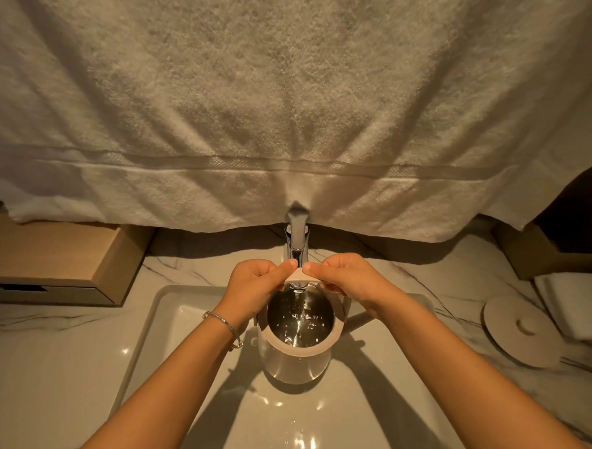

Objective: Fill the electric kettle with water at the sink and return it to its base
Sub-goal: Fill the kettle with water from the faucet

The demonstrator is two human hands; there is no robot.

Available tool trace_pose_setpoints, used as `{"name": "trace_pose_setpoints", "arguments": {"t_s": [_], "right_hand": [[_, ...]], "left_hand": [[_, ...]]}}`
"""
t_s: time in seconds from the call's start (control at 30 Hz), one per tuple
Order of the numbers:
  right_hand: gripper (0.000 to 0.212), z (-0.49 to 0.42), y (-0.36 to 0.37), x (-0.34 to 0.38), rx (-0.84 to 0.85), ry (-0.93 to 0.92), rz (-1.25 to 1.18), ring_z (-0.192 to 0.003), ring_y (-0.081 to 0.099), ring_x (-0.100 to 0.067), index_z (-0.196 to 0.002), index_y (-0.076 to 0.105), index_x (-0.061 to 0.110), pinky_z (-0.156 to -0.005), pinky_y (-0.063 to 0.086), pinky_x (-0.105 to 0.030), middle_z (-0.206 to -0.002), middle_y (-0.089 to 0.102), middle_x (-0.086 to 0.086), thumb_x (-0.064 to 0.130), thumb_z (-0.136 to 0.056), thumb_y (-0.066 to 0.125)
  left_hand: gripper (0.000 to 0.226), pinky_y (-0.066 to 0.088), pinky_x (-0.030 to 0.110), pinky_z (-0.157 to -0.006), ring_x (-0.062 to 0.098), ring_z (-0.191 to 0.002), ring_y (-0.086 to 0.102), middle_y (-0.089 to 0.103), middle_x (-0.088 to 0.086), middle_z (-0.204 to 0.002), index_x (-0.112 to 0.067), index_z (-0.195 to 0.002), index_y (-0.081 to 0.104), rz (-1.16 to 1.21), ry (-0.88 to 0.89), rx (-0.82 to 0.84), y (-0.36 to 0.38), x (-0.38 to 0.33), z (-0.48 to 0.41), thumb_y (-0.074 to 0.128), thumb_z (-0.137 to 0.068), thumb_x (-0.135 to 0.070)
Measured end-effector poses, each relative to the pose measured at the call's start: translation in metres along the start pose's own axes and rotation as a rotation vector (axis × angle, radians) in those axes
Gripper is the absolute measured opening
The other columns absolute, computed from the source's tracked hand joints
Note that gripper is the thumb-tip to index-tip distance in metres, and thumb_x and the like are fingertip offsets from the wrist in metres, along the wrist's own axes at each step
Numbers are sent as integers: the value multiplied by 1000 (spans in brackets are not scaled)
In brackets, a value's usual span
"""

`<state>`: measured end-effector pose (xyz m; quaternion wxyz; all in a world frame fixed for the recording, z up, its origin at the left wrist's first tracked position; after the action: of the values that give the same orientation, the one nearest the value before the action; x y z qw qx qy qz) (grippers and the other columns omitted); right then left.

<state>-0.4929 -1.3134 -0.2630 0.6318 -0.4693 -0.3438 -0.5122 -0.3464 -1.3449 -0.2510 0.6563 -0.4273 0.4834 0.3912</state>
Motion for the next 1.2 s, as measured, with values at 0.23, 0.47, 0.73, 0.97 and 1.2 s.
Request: {"name": "trace_pose_setpoints", "arguments": {"t_s": [0.23,0.47,0.73,0.97,1.2], "right_hand": [[38,-1,0,-4,5,27,-7,-48,45,-3,-50,51,22,-62,39,-25,-43,49,13,45,-75,68],[37,-3,1,-7,9,45,-1,-49,49,-3,-50,54,23,-64,40,-26,-44,52,12,46,-75,68],[39,-3,1,-5,11,40,-14,-49,46,-5,-46,52,24,-62,40,-25,-42,50,12,45,-74,69],[41,-5,2,-4,23,34,-8,-44,43,-1,-44,49,25,-59,39,-22,-42,47,13,46,-73,70],[42,-3,3,-7,38,33,13,-41,42,1,-44,48,25,-58,38,-22,-41,45,13,48,-73,68]], "left_hand": [[45,42,22,-56,11,-45,40,42,1,-45,-16,-43,47,-8,-7,-6,0,3,-1,64,-81,-35],[45,42,18,-53,8,-43,40,42,-1,-44,-16,-43,47,-18,-26,-6,0,7,-2,64,-80,-36],[47,41,9,-45,3,-37,40,42,-5,-40,-20,-39,47,-12,-23,-5,-1,7,-3,65,-79,-37],[47,43,17,-53,8,-42,41,42,-1,-44,-19,-41,47,-21,-39,-6,-2,7,-1,64,-79,-40],[47,43,20,-55,8,-42,42,43,-1,-43,-18,-41,46,-13,-43,-2,-1,7,1,64,-80,-37]]}}
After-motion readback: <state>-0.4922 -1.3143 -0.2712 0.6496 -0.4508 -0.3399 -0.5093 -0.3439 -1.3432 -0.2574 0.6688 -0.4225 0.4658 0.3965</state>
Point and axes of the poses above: each hand's wrist, its own z-axis away from the middle knuckle, its own y-axis out of the palm, x = y × z, the point moved 9 cm from there along -z, towards the middle knuckle
